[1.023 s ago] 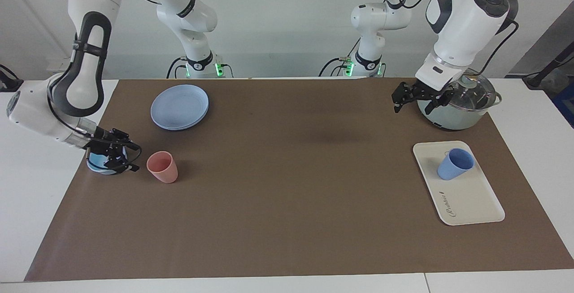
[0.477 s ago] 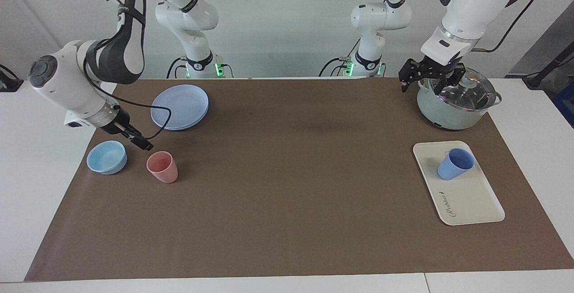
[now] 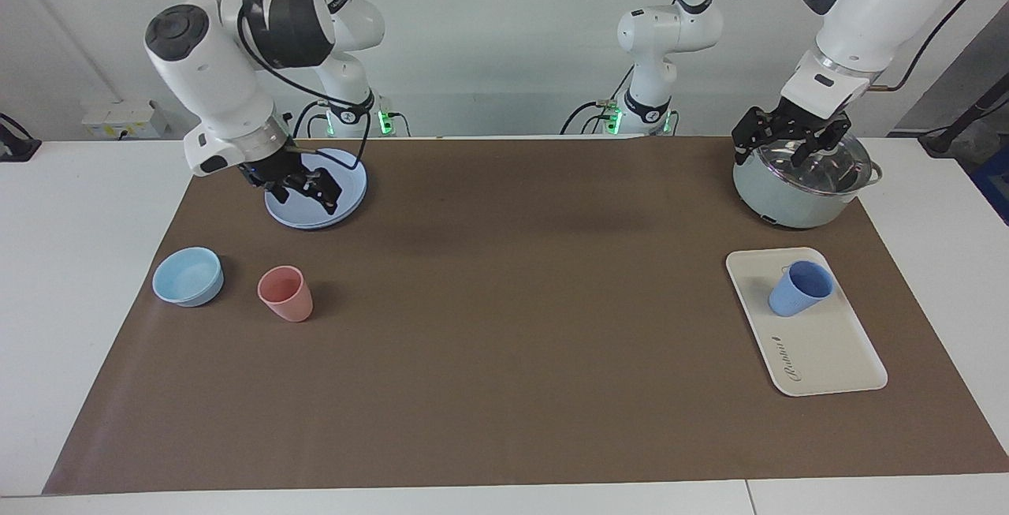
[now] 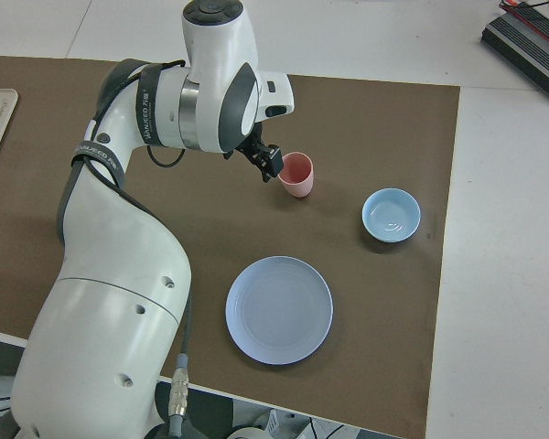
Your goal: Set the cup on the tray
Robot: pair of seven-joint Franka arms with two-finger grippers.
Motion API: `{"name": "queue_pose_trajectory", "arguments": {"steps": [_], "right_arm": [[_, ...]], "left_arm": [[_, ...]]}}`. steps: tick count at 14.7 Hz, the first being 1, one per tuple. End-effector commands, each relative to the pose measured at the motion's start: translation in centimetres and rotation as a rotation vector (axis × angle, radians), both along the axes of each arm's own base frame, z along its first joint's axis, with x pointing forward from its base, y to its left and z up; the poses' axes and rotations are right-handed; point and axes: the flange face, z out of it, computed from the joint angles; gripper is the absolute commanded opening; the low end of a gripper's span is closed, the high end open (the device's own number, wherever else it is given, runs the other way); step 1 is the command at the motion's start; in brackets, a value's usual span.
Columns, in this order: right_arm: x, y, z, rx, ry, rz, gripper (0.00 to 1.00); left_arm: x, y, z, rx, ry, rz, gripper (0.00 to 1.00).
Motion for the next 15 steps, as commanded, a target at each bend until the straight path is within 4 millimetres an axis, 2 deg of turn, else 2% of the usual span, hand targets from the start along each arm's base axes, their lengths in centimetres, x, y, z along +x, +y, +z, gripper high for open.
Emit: {"name": "queue_pose_trajectory", "arguments": {"steps": [1, 4, 7, 11, 14, 15], "right_arm": [[-0.3, -1.2, 3.7, -0.031, -0.072, 0.073, 0.99], [0.5, -3.3, 6.5, -0.036, -0.133, 0.122, 0.99], [0.0, -3.3, 9.3, -0.057, -0.132, 0.138, 0.99], [-1.9, -3.2, 10.6, -0.077, -0.073, 0.209, 0.99], [-1.6, -3.0, 10.5, -0.082, -0.076, 0.216, 0.99], [-1.2, -3.2, 11.3, -0.077, -0.093, 0.208, 0.99]], "left_arm": [[-0.6, -0.1, -0.3, -0.011, -0.009, -0.029, 1.00], [-0.6, -0.2, 0.3, -0.010, -0.020, -0.023, 1.00], [-0.5, -0.5, 0.7, -0.010, -0.032, -0.027, 1.00], [-0.7, -0.5, 0.8, -0.002, -0.023, -0.034, 1.00], [-0.8, -0.6, 0.6, 0.007, -0.018, -0.041, 1.00], [-1.0, -0.8, 0.7, 0.006, -0.025, -0.044, 1.00]]}}
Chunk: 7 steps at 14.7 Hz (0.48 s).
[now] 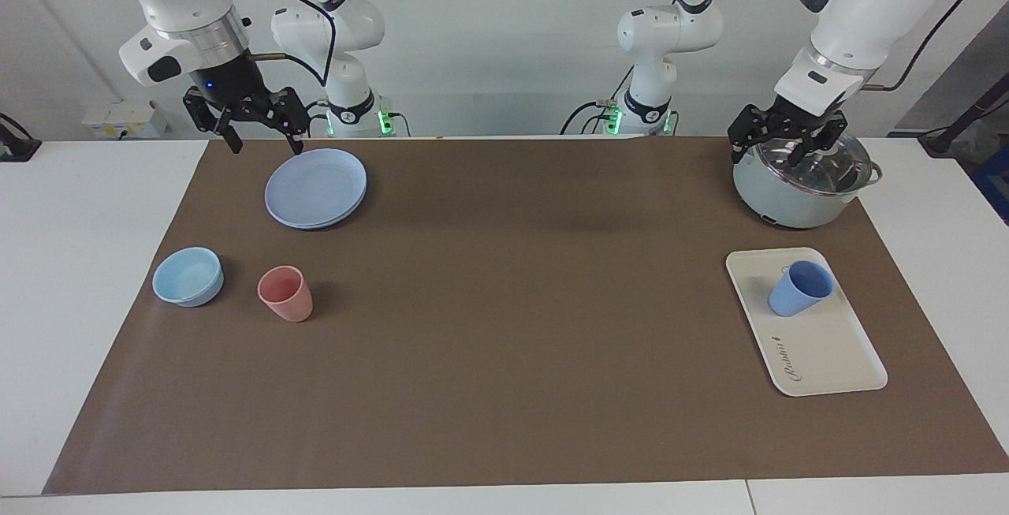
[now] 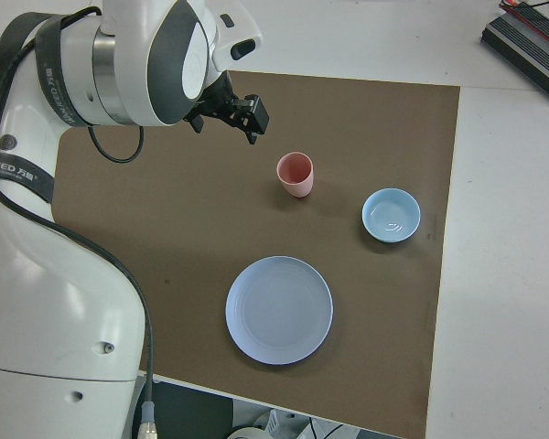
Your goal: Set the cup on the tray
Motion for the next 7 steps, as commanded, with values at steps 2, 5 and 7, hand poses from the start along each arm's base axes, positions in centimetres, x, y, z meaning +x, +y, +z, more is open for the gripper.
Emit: {"name": "queue_pose_trajectory", "arguments": {"steps": [2, 5, 7], "right_arm": [[1.4, -0.4, 1.0, -0.024, -0.018, 0.016, 0.99], [1.0, -0.3, 0.3, -0.012, 0.004, 0.013, 0.99], [0.9, 0.1, 0.2, -0.010, 0.007, 0.014, 0.99]], "left_arm": [[-0.9, -0.1, 0.1, 0.007, -0.015, -0.007, 1.00], [-0.8, 0.7, 0.1, 0.006, -0.014, 0.007, 1.00], [-0.8, 1.1, 0.1, 0.006, -0.014, 0.014, 1.00]]}}
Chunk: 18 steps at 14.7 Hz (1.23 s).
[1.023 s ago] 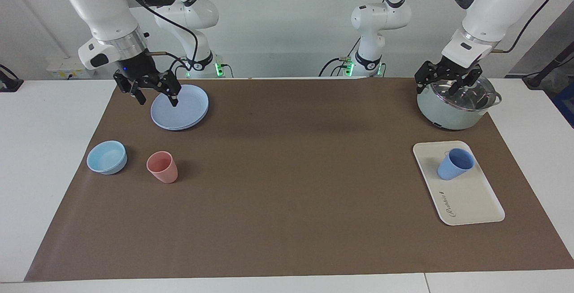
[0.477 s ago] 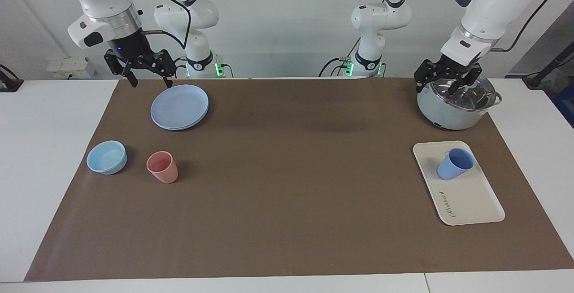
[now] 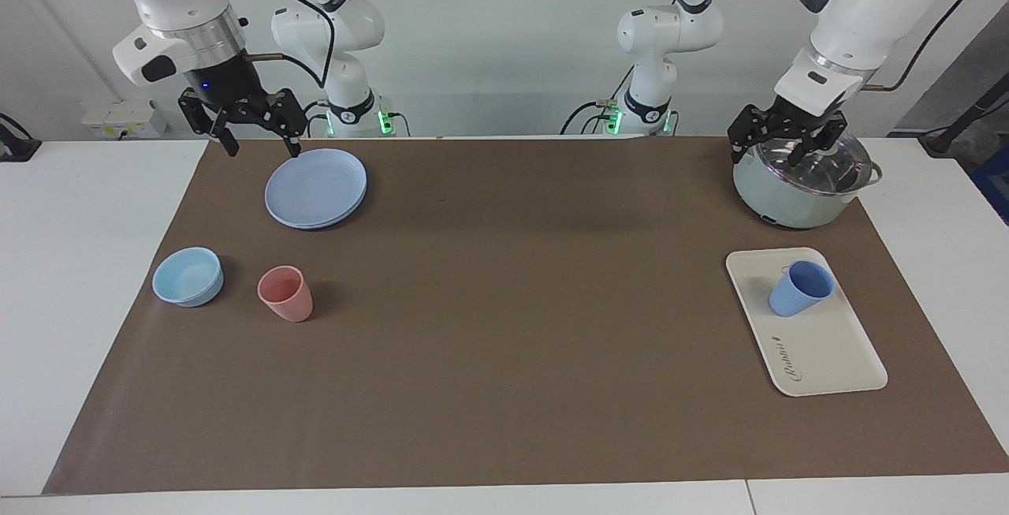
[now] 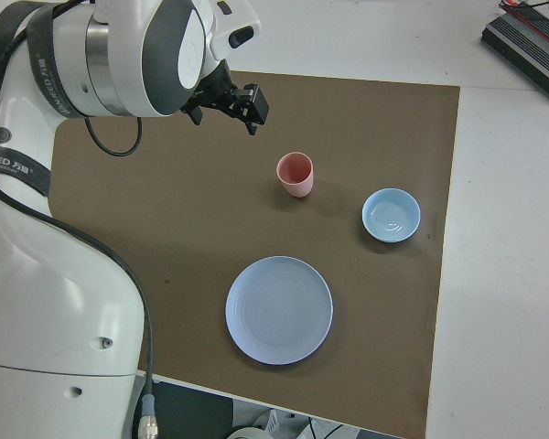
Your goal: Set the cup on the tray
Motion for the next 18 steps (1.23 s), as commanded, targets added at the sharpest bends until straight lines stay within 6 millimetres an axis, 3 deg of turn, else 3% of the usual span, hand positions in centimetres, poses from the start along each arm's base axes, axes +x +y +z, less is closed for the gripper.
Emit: {"name": "queue_pose_trajectory", "arguments": {"steps": [1, 7, 18], "right_arm": [[-0.2, -0.1, 0.0, -0.009, 0.016, 0.016, 0.99], [-1.6, -0.4, -1.7, -0.007, 0.054, 0.022, 0.99], [-1.6, -0.1, -1.6, -0.005, 0.044, 0.019, 0.99]], "left_arm": [[-0.8, 0.8, 0.3, 0.006, -0.016, 0.009, 1.00], [-0.8, 0.8, 0.2, 0.006, -0.015, 0.009, 1.00], [-0.8, 0.8, 0.2, 0.006, -0.015, 0.009, 1.00]]}}
